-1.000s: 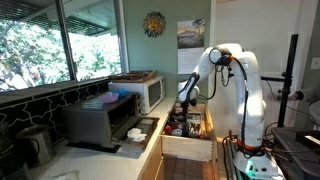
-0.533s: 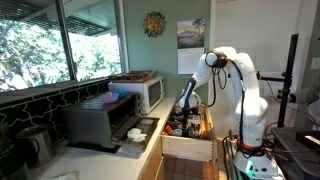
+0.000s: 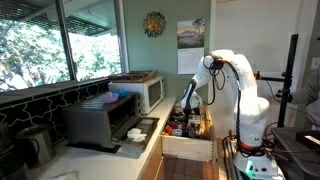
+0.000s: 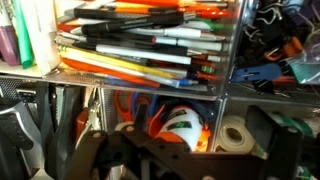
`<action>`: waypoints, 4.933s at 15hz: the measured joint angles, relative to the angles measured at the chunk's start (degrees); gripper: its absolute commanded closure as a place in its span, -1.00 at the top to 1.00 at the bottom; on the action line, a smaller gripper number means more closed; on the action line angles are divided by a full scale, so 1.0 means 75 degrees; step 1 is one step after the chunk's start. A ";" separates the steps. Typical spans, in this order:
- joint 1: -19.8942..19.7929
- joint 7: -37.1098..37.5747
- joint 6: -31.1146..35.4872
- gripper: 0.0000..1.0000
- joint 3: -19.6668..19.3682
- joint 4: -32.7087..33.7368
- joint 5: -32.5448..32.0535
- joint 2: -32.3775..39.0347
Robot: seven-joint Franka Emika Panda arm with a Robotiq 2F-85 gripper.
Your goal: Remove the orange packet from the drawer and put it on the counter
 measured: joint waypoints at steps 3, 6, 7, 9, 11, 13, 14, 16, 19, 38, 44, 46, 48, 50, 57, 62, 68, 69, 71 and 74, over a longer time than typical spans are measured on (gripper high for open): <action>-0.0037 -0.0062 0.0006 1.00 0.0022 0.0147 -0.0046 0.0026; -0.0030 -0.0047 0.0006 1.00 0.0033 0.0156 -0.0046 0.0025; -0.0032 -0.0041 0.0042 1.00 0.0053 0.0165 -0.0039 0.0025; -0.0047 -0.0036 0.0266 0.90 0.0140 0.0166 -0.0014 0.0036; -0.0123 -0.0036 0.0542 0.78 0.0338 0.0170 0.0031 0.0066; -0.0247 -0.0025 0.0670 0.73 0.0594 0.0190 0.0038 0.0110; -0.0309 -0.0020 0.0673 0.80 0.0720 0.0200 0.0038 0.0130; -0.0451 -0.0017 0.0673 0.80 0.0969 0.0218 0.0039 0.0192; -0.0697 -0.0017 0.0679 0.81 0.1278 0.0255 0.0044 0.0356; -0.1702 -0.0018 0.1154 0.48 0.2170 0.0613 -0.0431 0.0906; -0.1721 -0.0016 0.1154 0.39 0.2328 0.0566 -0.0440 0.0921; -0.1732 -0.0005 0.1154 0.41 0.2321 0.0540 -0.0440 0.0920; -0.1748 0.0018 0.1154 0.45 0.2286 0.0506 -0.0440 0.0909; -0.1769 0.0053 0.1154 0.46 0.2252 0.0460 -0.0440 0.0906; -0.1773 0.0168 0.1154 -0.05 0.2200 0.0281 -0.0449 0.0884; -0.1807 0.0228 0.1154 -0.67 0.2194 0.0276 -0.0450 0.0938; -0.1807 0.0458 0.1159 -0.96 0.2021 0.0266 -0.0566 0.0902; -0.1771 0.0538 0.1160 -0.97 0.1948 0.0248 -0.0613 0.0839; -0.1676 0.0698 0.1161 -0.96 0.1776 0.0143 -0.0704 0.0624; -0.1471 0.0854 0.1113 -0.96 0.1537 -0.0230 -0.0809 0.0020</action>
